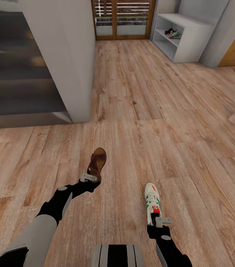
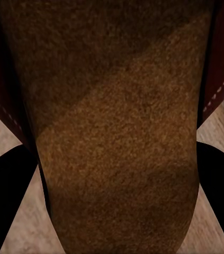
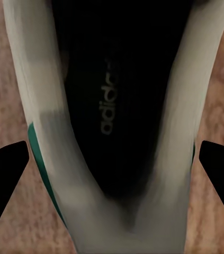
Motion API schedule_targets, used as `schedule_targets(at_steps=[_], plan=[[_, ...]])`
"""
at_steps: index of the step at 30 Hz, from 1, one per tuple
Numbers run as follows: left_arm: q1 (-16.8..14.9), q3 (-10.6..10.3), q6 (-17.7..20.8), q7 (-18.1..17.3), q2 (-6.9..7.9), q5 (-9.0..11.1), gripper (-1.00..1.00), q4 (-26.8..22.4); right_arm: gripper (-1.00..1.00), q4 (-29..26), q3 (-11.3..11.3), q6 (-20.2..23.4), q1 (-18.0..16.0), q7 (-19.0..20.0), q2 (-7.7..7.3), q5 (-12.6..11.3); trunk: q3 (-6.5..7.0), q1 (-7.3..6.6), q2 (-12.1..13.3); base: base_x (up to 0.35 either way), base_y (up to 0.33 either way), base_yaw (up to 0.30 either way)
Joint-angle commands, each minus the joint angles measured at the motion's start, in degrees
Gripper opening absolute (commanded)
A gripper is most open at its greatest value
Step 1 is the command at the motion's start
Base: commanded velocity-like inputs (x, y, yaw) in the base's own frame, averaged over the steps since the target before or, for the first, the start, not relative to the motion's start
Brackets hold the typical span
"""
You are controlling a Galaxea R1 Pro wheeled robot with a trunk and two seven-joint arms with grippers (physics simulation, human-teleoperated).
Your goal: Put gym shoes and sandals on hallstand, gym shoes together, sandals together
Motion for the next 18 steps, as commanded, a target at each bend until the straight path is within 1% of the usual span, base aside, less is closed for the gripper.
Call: schedule_targets(at_steps=[1,8,14,18], plan=[[0.0,0.5,0.6,-0.5,-0.09,-0.2,-1.0,-0.1,-1.0,-0.1,-0.2,0.3,0.0,0.1,0.08,0.5,-0.04,-0.01,0.0,0.0,0.0,0.0],[0.0,0.5,0.6,-0.5,-0.09,-0.2,-1.0,-0.1,-1.0,-0.1,-0.2,0.3,0.0,0.0,0.08,0.5,-0.04,-0.01,0.0,0.0,0.0,0.0],[-0.1,0.5,0.6,-0.5,-0.04,-0.2,-1.0,-0.2,-1.0,-0.1,-0.2,0.3,0.0,0.1,0.08,0.5,1.29,-0.16,0.1,0.0,0.0,0.0],[0.2,0.6,0.7,-0.5,-0.01,-0.1,-1.0,-2.6,-1.0,-0.1,-0.2,0.3,0.0,0.1,0.08,0.5,2.18,-0.27,0.1,0.0,0.0,0.0]])
